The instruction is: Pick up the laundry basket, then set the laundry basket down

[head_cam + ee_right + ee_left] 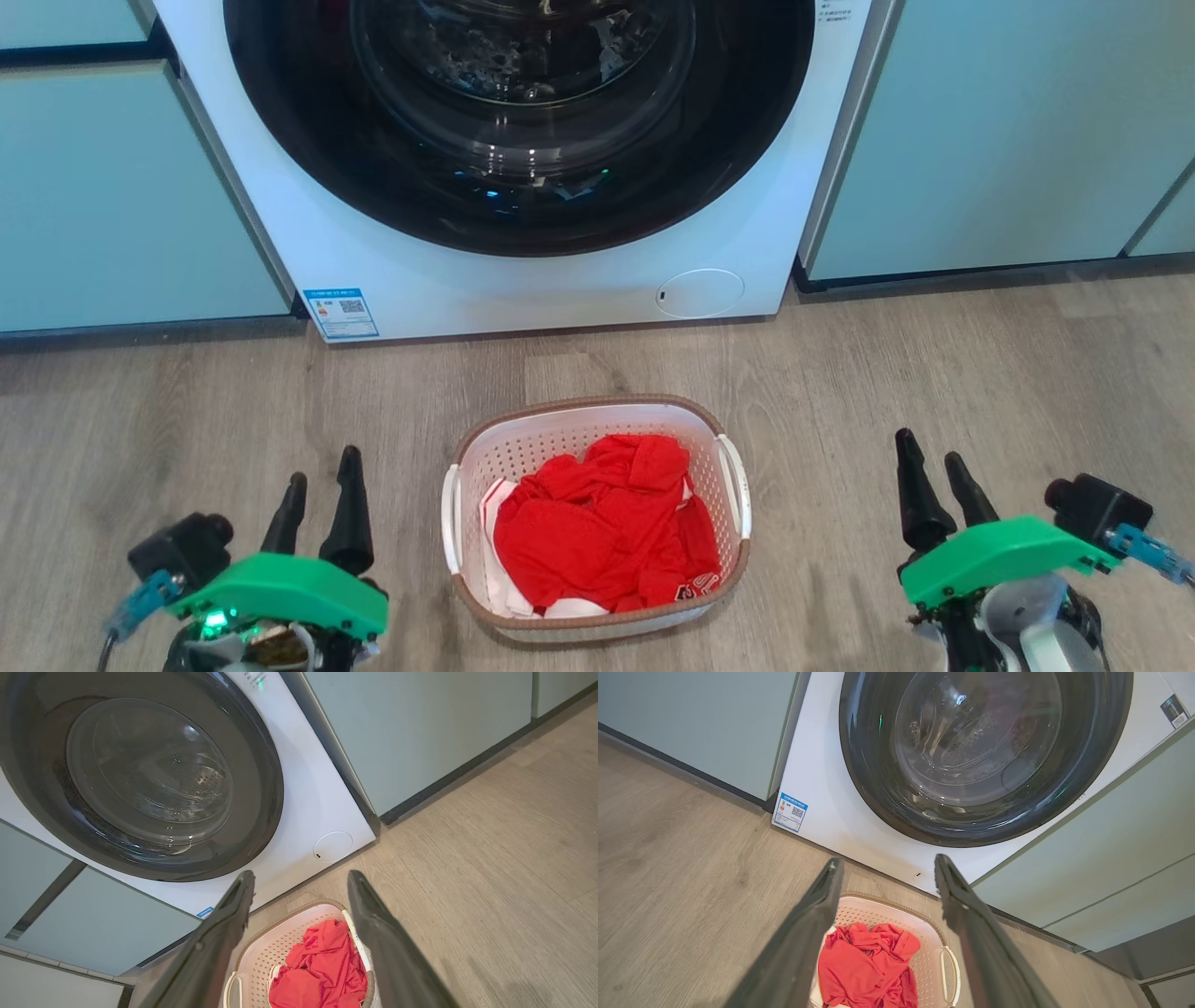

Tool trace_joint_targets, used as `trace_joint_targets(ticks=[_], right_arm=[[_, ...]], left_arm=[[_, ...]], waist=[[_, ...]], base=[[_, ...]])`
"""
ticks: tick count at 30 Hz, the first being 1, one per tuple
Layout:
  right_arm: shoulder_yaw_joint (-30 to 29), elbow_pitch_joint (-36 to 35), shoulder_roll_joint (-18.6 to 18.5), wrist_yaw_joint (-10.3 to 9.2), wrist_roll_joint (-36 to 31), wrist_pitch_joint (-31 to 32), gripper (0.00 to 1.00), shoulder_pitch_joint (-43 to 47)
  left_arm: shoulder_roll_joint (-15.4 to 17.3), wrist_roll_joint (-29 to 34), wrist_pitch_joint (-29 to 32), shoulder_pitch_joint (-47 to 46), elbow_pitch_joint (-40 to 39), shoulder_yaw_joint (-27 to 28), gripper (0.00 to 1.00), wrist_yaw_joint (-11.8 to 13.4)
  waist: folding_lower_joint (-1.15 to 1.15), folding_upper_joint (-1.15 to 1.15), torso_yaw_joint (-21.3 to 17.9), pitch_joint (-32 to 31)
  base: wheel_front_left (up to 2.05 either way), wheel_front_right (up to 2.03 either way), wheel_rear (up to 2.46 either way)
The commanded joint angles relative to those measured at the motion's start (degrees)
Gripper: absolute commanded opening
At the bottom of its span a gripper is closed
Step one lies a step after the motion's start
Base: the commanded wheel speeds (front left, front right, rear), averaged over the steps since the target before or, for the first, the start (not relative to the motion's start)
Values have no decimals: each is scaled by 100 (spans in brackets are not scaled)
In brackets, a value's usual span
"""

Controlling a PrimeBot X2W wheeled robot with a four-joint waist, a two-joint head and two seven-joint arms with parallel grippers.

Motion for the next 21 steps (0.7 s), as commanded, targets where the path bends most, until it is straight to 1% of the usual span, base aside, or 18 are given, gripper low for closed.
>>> trace_joint_targets(ticks=[1,21], right_arm=[[105,-234,-60,21,-192,-89,100,-322],[364,-348,-73,26,-1443,-408,100,-357]], left_arm=[[74,195,-88,-159,-257,96,100,43],[97,1514,-407,-36,-444,-56,100,273]], waist=[[0,0,0,-1],[0,0,-17,0]], base=[[0,0,0],[0,0,0]])
